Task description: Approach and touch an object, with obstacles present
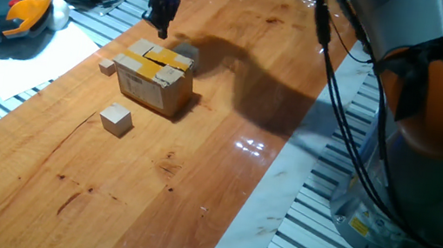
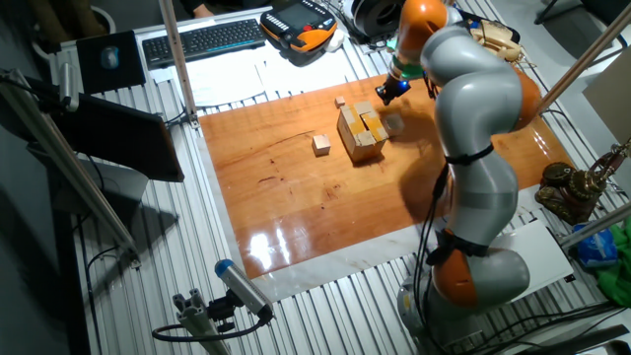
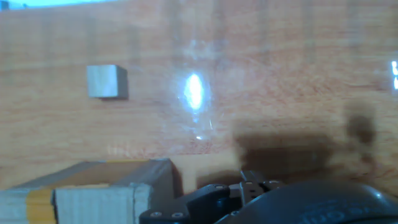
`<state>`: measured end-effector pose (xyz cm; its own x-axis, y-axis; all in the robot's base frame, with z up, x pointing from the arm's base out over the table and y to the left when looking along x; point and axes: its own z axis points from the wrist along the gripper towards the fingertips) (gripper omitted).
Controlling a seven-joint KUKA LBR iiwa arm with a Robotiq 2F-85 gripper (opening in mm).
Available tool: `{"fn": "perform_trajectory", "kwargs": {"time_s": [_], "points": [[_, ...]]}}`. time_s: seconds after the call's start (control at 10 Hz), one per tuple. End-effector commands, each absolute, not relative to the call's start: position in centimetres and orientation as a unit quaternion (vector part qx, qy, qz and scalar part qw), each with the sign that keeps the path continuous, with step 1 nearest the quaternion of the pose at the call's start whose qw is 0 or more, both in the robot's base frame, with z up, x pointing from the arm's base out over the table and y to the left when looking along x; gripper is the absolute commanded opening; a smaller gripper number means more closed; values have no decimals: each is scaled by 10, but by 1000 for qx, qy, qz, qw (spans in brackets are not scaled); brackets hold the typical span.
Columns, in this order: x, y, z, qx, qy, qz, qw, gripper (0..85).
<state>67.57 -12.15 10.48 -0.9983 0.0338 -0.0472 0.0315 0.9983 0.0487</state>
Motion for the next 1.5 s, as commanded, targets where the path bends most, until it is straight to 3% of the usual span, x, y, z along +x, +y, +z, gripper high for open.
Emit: {"fn": "perform_trajectory", "kwargs": {"time_s": [0.0, 0.6, 1.4], "points": [[675, -120, 107, 19, 999, 27, 26, 0], [677, -97, 155, 24, 999, 10, 28, 0], [655, -67, 182, 29, 999, 1, 35, 0]]}}
